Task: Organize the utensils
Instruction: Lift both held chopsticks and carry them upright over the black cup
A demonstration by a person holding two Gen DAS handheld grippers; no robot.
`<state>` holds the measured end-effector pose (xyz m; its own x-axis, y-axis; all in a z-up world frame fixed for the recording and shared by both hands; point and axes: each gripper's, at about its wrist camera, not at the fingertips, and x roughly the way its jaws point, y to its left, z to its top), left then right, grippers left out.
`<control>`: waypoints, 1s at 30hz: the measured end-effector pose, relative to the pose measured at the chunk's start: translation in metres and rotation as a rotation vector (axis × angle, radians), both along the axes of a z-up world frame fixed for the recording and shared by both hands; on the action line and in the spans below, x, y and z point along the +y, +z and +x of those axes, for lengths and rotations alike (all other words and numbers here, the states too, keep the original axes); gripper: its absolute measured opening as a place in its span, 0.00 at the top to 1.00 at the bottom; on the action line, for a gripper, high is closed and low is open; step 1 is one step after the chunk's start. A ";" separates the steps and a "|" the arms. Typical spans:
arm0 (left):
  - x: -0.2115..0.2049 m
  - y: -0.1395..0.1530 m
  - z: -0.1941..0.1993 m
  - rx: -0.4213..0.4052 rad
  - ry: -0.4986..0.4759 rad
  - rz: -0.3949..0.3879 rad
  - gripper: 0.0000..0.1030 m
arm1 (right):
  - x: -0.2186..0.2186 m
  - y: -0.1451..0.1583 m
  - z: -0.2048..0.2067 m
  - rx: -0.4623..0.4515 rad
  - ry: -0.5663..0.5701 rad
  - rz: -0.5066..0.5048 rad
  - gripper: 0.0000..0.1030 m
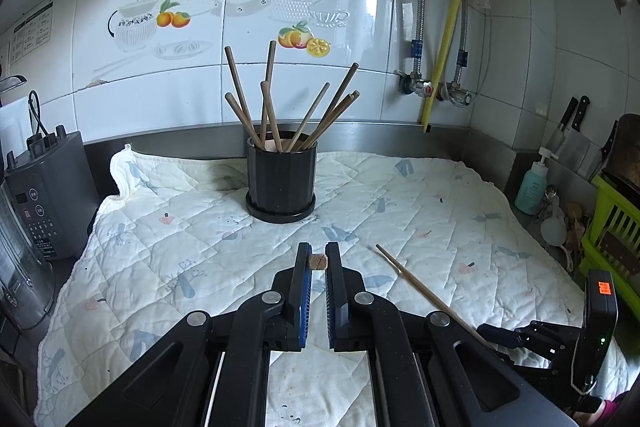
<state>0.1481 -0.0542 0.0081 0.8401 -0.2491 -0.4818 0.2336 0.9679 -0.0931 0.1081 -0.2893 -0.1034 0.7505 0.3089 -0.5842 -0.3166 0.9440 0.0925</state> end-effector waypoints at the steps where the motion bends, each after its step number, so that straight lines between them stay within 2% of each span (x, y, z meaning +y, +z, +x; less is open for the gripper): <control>1: 0.000 0.000 0.000 0.000 -0.001 -0.001 0.94 | 0.000 0.000 -0.001 -0.006 -0.001 0.001 0.69; 6: -0.001 0.000 0.001 0.000 0.001 -0.001 0.94 | 0.002 -0.003 -0.007 -0.038 -0.007 -0.014 0.71; 10: 0.000 0.001 0.001 0.002 0.004 -0.002 0.94 | -0.002 -0.003 -0.009 -0.043 -0.022 0.002 0.86; 13: 0.001 0.000 0.001 0.002 0.006 -0.003 0.94 | -0.006 -0.004 -0.011 -0.044 -0.032 0.023 0.88; 18: 0.002 0.003 0.000 0.000 0.002 0.000 0.94 | 0.001 0.001 -0.014 -0.063 -0.030 -0.029 0.91; 24: 0.005 0.015 0.002 -0.009 -0.004 0.006 0.94 | 0.001 0.030 -0.013 -0.094 -0.027 -0.065 0.91; 30: 0.012 0.029 0.013 0.012 -0.015 -0.012 0.94 | 0.004 0.073 -0.004 -0.150 -0.005 -0.130 0.91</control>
